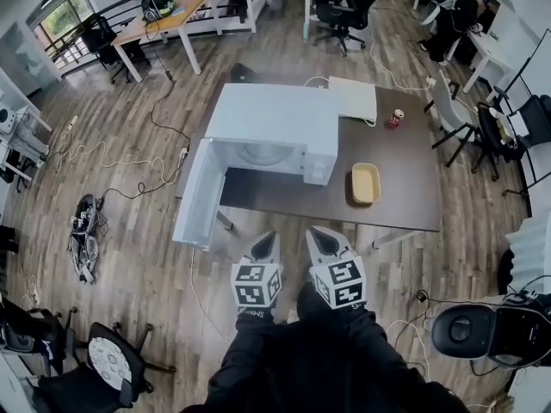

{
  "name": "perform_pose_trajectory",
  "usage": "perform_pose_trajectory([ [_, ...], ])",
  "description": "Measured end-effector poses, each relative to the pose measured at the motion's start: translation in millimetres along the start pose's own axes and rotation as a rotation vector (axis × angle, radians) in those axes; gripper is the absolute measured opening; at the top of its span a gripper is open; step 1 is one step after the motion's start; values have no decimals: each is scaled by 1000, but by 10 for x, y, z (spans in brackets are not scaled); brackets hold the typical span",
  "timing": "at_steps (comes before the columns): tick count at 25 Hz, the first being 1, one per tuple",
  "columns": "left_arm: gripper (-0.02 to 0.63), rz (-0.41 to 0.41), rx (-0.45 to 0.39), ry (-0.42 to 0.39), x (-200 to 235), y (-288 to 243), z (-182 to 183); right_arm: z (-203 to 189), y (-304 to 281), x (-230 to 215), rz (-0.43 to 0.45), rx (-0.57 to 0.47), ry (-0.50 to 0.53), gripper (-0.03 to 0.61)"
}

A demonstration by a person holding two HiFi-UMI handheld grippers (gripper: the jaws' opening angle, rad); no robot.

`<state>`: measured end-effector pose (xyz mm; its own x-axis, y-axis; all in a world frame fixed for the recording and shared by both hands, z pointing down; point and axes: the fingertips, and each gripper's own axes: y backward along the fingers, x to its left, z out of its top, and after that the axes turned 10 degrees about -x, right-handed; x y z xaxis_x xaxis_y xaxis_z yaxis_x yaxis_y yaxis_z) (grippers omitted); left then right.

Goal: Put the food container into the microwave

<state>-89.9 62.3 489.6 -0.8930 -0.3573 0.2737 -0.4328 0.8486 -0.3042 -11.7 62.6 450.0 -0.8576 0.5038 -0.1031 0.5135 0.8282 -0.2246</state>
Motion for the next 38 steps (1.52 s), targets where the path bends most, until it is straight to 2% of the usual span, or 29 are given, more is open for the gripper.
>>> perform_pose_trajectory([
  [4, 34, -30, 12, -7, -137, -554, 94, 59, -236, -504, -21, 12, -10, 23],
  [10, 34, -47, 64, 12, -249, -1200, 71, 12, -511, -1025, -23, 52, -18, 23],
  [18, 34, -85, 131, 4, -518, -1830, -65, -233, -639, -1701, -48, 115, -58, 23],
  [29, 34, -78, 275, -7, -467, -2063, -663, -1262, -652, -2185, -116, 289, -142, 25],
  [38, 34, -98, 350, -14, -336, -2318, -931, -1812, -732, -2631, -187, 412, -120, 25],
])
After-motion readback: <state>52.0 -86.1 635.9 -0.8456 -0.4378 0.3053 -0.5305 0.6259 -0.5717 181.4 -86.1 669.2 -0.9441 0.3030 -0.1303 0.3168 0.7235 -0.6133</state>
